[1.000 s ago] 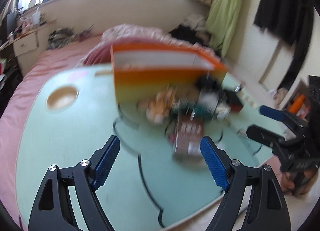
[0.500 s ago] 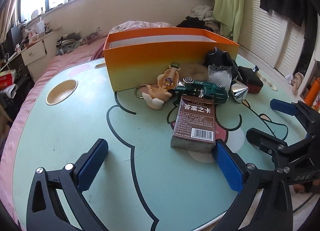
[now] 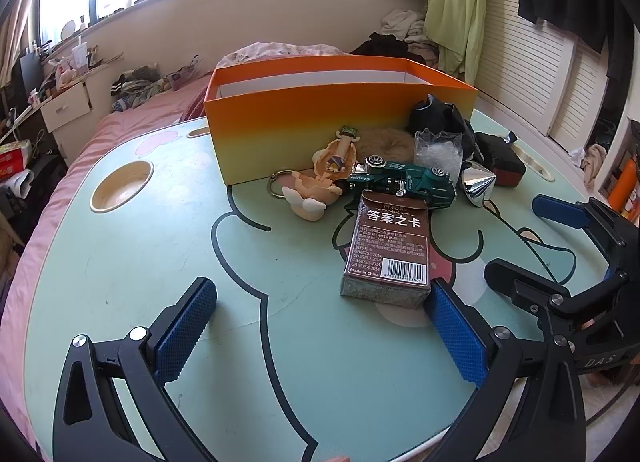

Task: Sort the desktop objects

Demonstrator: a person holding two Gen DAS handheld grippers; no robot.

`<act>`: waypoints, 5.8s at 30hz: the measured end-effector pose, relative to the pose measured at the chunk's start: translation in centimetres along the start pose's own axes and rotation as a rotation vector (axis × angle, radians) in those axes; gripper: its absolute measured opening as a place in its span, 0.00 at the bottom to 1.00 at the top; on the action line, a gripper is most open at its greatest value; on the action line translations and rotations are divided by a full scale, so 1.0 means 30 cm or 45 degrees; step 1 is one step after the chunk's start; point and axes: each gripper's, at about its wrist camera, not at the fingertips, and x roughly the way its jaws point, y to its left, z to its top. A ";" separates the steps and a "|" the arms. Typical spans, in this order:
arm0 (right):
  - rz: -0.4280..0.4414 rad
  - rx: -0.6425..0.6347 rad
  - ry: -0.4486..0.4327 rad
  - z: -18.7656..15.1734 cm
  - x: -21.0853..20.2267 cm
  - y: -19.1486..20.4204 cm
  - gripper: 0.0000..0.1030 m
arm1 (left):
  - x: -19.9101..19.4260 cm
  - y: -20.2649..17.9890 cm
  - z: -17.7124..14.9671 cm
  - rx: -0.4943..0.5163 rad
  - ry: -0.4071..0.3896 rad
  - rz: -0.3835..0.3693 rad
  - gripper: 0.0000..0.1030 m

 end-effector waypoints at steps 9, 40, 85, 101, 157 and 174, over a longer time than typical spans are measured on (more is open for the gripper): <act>-0.002 0.001 -0.021 0.001 0.003 -0.004 1.00 | 0.000 0.000 0.001 0.001 -0.001 0.000 1.00; 0.045 0.029 -0.182 0.015 -0.117 -0.097 0.84 | -0.105 -0.101 0.037 0.329 -0.146 -0.030 0.92; 0.280 0.198 -0.139 0.490 0.133 -0.220 0.27 | 0.014 0.030 0.484 0.035 -0.325 -0.204 0.42; 0.322 0.097 -0.201 0.329 -0.013 -0.260 0.57 | -0.069 0.173 0.292 -0.006 -0.451 -0.285 0.75; 0.384 0.283 -0.365 0.411 -0.052 -0.252 0.33 | -0.092 0.153 0.387 -0.022 -0.367 -0.423 0.31; 0.752 0.576 -0.397 0.398 0.114 -0.386 0.35 | 0.028 0.235 0.358 -0.222 -0.466 -0.548 0.31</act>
